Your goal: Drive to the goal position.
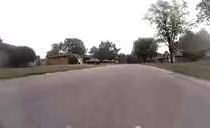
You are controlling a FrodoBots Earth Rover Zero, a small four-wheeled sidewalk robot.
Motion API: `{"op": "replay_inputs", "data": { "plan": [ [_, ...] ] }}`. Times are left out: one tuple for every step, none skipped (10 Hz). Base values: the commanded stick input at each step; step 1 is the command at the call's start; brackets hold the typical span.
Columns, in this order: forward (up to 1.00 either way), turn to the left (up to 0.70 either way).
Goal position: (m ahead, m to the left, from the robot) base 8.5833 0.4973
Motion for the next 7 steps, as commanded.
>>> {"op": "replay_inputs", "data": {
  "plan": [
    [0.70,0.00],
    [0.70,0.00],
    [0.70,0.00],
    [0.70,0.00],
    [0.70,0.00],
    [0.70,0.00],
    [0.70,0.00]
  ]
}}
